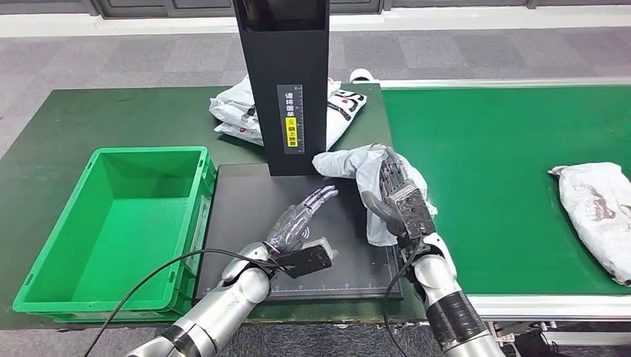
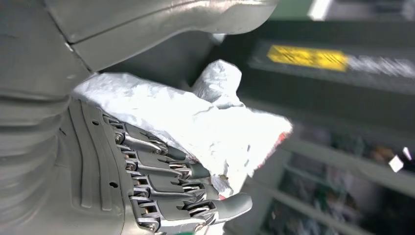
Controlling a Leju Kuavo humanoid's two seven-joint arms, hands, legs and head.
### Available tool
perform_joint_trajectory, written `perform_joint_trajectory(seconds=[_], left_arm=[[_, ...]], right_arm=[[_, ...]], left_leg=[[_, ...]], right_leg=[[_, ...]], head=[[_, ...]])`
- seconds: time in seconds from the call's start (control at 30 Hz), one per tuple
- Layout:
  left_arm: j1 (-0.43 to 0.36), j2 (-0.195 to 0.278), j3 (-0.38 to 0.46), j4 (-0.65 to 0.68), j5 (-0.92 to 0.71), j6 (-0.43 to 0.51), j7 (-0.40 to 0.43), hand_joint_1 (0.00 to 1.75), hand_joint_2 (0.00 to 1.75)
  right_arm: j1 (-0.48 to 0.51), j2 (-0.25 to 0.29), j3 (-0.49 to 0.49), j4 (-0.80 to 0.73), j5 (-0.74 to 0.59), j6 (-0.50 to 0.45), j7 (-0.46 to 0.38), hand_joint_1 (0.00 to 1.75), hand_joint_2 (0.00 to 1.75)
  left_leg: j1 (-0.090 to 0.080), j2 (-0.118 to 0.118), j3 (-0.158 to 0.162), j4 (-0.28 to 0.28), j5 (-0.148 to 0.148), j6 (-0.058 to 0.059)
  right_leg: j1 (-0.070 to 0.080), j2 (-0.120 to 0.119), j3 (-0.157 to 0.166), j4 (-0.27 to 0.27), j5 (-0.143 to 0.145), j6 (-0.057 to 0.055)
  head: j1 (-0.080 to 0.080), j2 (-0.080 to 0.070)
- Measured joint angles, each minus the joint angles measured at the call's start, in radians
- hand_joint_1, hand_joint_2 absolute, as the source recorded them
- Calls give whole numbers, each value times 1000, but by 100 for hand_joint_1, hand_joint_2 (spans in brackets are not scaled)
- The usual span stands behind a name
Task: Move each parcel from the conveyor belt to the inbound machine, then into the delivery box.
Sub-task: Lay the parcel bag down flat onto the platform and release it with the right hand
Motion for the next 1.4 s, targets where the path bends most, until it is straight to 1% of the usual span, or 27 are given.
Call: perform_joint_trajectory(seconds=[0.17, 0.3, 0.43, 0.6, 0.73, 0.87, 0.93, 1.0, 1.17, 1.27, 1.4], left_arm=[[-7, -1, 18, -2, 91, 52, 21, 0, 175], [-13, -4, 80, -13, 220, 99, 23, 0, 175], [-22, -8, 144, -22, 301, 129, 3, 0, 175], [-30, -9, 191, -26, 376, 159, -30, 0, 175], [-42, -5, 221, -27, 434, 175, -56, 0, 175], [-43, 1, 229, -32, 450, 182, -61, 0, 175], [-43, 5, 230, -37, 453, 182, -61, 0, 175], [-43, 8, 230, -42, 453, 182, -61, 0, 175], [-40, 20, 231, -65, 455, 182, -61, 0, 175], [-39, 26, 231, -74, 455, 182, -61, 0, 175], [-38, 30, 231, -82, 455, 182, -61, 0, 175]], right_arm=[[2, 8, 34, 36, 142, 40, 67, 0, 175], [3, 10, 96, 52, 210, 73, 99, 0, 175], [-3, 10, 158, 74, 242, 96, 105, 0, 175], [-18, 10, 209, 93, 263, 119, 100, 0, 175], [-39, 10, 275, 100, 279, 132, 107, 0, 175], [-73, 7, 330, 104, 308, 146, 212, 0, 175], [-92, 1, 342, 107, 295, 168, 250, 0, 175], [-109, -7, 345, 108, 258, 199, 269, 0, 175], [-131, -54, 345, 84, 108, 249, 288, 0, 175], [-135, -76, 345, 67, 88, 252, 294, 0, 175], [-135, -90, 345, 53, 85, 254, 296, 0, 175]], left_leg=[[0, 0, 0, 0, 0, 0], [0, 0, 0, 0, 0, 0], [0, 0, 0, 0, 0, 0], [0, 0, 0, 0, 0, 0], [0, 0, 0, 0, 0, 0], [0, 0, 0, 0, 1, 0], [0, 0, 0, 0, 1, 0], [0, 0, 0, 0, 1, 0], [0, -1, 0, 0, 1, 0], [0, -1, 0, 0, 1, 0], [0, -1, 0, 0, 1, 0]], right_leg=[[0, 0, 0, 0, 0, 0], [0, 0, 0, 0, 0, 0], [0, 0, 0, 0, 0, 0], [0, 0, 0, 0, 0, 0], [0, 0, 0, 0, 0, 0], [0, 0, 0, 0, 0, 0], [0, 0, 0, 0, 0, 0], [0, 0, 0, 0, 0, 0], [0, 0, 0, 0, 1, 0], [0, 0, 0, 0, 1, 0], [0, 0, 0, 0, 0, 0]], head=[[0, 0], [0, 0], [0, 0], [0, 0], [0, 0], [0, 0], [0, 0], [0, 0], [0, 0], [0, 0], [0, 0]])
